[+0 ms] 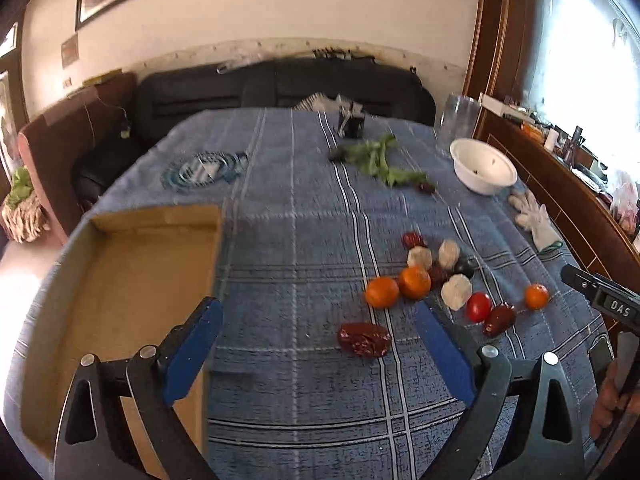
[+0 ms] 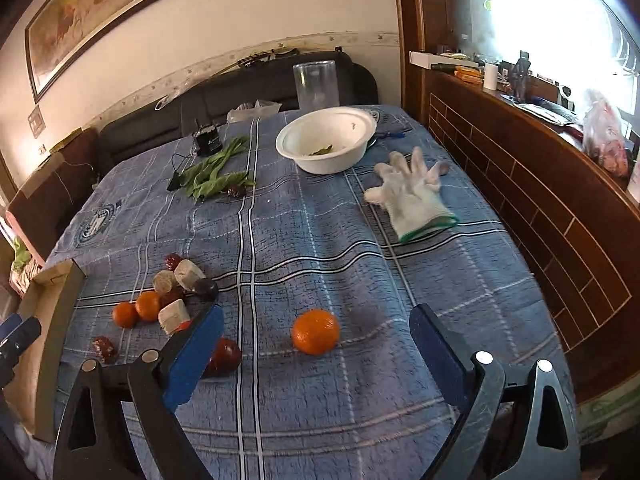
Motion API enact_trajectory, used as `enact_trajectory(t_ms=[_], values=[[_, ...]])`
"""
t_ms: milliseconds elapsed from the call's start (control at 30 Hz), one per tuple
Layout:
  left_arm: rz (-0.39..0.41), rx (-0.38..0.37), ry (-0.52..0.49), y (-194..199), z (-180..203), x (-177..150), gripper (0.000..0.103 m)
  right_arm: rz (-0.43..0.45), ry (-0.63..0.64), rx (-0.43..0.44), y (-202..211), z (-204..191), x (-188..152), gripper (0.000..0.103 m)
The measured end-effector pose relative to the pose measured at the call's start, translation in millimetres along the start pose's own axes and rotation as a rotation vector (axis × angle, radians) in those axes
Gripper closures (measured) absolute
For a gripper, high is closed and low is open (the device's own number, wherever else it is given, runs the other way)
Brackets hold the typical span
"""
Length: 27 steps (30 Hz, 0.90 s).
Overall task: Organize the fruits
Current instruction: 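Grasp the red date with the left tool while the right tool grasps an orange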
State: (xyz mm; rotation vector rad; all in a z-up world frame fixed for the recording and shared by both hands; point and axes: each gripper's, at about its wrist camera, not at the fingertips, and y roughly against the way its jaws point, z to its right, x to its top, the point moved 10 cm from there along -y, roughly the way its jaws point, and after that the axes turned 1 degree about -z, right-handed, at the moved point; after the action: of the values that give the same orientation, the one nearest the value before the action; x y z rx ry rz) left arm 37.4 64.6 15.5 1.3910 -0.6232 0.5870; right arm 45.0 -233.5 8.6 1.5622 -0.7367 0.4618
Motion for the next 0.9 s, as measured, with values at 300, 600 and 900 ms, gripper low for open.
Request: enact_trajectory(t_ms=[300, 600, 900], values=[[-0.110, -0.017, -0.005, -40, 10, -20, 0.021, -0.045, -0.008, 0.002, -31, 0, -10, 0.007], [-0.196, -0.072, -0.012, -74, 26, -35, 0.037, -0.119, -0.011, 0.006, -57, 5, -25, 0.019], [-0.190, -0.093, -0.024, -81, 32, -37, 0.050, -0.131, -0.006, 0.015, -62, 4, -28, 0.023]])
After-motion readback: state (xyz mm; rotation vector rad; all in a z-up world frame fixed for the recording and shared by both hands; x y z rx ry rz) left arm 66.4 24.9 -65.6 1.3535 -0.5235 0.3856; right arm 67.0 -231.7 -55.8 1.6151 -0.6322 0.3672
